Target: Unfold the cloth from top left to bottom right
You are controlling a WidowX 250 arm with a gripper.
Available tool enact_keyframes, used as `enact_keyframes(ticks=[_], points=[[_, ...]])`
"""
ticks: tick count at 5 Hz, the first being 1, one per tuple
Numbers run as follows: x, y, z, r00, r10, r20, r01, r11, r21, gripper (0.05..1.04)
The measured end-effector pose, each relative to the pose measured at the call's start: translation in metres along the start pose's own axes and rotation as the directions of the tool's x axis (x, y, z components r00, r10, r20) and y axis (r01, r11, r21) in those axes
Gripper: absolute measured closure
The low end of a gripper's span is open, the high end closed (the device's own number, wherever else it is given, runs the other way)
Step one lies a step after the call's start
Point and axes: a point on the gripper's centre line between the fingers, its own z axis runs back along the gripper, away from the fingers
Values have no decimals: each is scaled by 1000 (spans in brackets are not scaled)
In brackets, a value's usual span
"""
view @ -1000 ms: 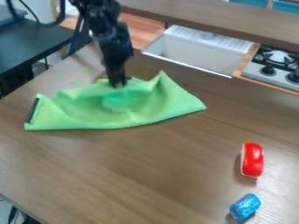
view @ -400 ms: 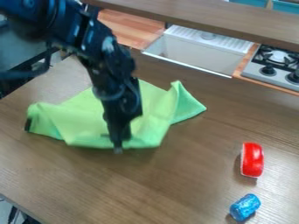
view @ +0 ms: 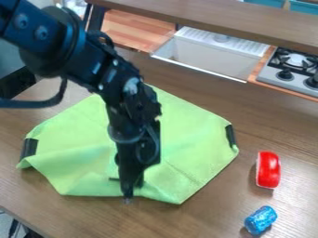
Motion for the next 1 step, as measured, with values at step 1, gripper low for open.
enact_keyframes(ticks=[1], points=[[1, -14, -1, 1000, -12, -8, 11, 998, -63, 1034]])
